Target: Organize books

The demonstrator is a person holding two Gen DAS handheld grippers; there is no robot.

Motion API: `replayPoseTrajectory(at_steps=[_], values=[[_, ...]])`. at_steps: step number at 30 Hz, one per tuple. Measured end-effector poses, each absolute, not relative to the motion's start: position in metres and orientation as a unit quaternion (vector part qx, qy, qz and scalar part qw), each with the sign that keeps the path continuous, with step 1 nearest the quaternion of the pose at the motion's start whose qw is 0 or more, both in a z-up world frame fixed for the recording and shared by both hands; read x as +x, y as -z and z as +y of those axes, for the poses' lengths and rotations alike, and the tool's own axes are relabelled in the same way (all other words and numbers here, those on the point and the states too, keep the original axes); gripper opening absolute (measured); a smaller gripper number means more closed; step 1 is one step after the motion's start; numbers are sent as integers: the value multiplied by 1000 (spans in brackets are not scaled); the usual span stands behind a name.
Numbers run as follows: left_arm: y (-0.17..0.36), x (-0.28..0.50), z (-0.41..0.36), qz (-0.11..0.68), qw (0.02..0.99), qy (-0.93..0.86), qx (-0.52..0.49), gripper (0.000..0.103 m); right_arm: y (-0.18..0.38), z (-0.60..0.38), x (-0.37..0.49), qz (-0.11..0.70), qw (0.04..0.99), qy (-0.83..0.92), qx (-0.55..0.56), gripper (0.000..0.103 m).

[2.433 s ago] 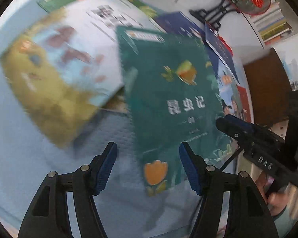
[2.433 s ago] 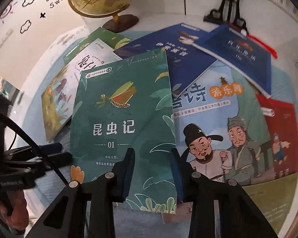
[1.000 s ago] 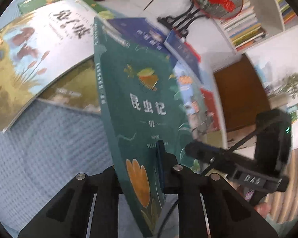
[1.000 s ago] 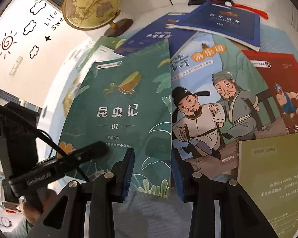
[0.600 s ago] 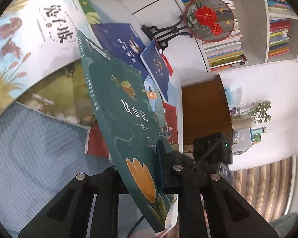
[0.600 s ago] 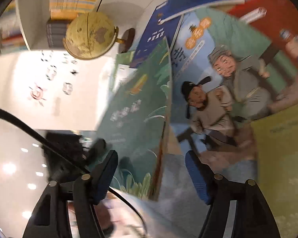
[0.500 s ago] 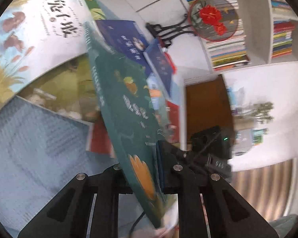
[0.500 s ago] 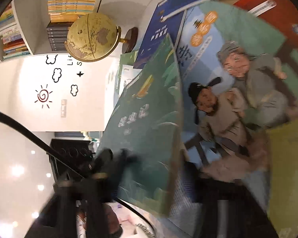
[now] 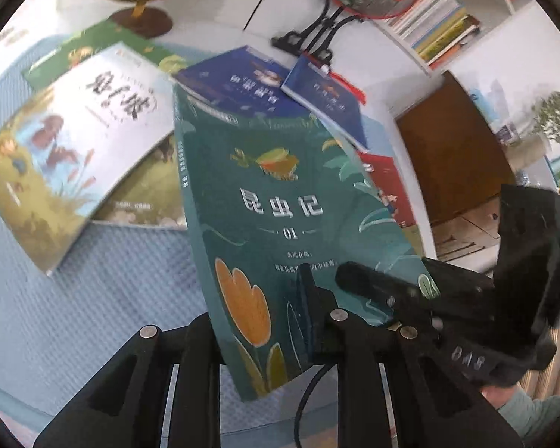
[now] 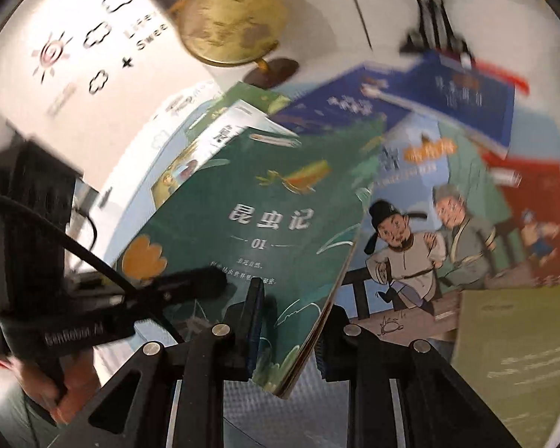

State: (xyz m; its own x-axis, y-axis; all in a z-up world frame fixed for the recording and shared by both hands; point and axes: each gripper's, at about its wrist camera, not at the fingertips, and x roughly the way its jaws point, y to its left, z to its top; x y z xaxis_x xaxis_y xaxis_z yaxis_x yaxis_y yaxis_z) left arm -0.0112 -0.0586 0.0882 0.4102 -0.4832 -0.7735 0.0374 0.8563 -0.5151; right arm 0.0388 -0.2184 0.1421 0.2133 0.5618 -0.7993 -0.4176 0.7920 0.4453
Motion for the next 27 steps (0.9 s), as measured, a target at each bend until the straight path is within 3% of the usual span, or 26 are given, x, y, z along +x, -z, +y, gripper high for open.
replayPoseTrajectory(at_steps=[13,27], values=[[-126,-2,58,464,835,211,-208,17,-208,-124,24,484,827,-286,25,23],[-79,25,243,466,845,133,-227,17,-174,79,69,478,817,-321,32,24]])
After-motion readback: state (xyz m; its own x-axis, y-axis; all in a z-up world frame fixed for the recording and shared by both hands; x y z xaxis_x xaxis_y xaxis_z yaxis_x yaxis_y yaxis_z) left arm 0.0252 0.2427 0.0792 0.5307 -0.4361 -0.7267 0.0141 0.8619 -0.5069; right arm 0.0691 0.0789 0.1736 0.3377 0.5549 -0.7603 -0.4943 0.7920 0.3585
